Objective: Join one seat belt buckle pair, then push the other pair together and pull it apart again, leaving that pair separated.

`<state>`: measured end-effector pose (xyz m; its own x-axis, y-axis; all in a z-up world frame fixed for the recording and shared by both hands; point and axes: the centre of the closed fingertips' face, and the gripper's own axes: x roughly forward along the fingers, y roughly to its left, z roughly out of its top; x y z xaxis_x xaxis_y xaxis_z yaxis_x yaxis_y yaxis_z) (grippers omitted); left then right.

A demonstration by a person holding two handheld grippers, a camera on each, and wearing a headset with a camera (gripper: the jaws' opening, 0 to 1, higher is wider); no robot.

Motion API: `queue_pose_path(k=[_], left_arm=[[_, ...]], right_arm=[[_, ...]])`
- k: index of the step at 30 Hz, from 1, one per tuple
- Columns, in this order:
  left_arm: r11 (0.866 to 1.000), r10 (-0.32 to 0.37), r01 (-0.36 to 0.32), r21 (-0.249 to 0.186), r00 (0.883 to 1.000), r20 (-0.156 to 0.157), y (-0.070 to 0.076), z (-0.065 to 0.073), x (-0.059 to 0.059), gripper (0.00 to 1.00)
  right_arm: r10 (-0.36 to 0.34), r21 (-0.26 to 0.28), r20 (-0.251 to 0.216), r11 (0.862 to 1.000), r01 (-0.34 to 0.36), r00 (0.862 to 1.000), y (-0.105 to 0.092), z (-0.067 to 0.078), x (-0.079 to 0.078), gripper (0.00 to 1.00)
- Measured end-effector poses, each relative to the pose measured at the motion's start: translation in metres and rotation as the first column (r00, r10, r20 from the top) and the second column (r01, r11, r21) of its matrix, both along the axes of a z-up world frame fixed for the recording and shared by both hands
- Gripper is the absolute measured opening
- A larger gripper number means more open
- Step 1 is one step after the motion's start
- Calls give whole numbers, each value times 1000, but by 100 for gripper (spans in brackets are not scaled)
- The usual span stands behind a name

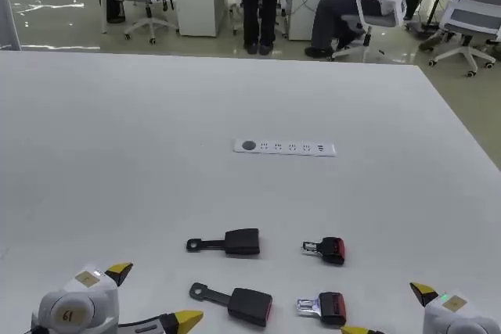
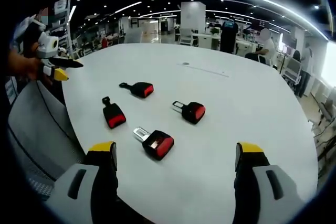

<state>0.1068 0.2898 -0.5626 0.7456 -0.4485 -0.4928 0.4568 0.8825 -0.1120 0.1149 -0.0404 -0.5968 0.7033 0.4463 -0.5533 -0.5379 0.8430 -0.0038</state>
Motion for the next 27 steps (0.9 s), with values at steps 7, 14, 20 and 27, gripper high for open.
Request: queue_pose_path(k=[7,14,20,27], left_arm=[[1000,-3,3,3,1000,2,-3,2,-3,96],[1000,-13,13,8,1000,3,-5,2,-5,96],[1000,-25,25,16,1000,5,-5,2,-6,96],[999,-44,44,25,999,5,-8,2,-8,96]], right_arm=[[1,-1,2,1000,-1,1000,-3,-3,0,93],[3,5,1,1000,-3,1000,-4,-3,-1,93],[11,6,1,1000,-11,1000,-4,-2,-2,94],[21,8,-3,1000,-21,1000,-2,0,-6,94]])
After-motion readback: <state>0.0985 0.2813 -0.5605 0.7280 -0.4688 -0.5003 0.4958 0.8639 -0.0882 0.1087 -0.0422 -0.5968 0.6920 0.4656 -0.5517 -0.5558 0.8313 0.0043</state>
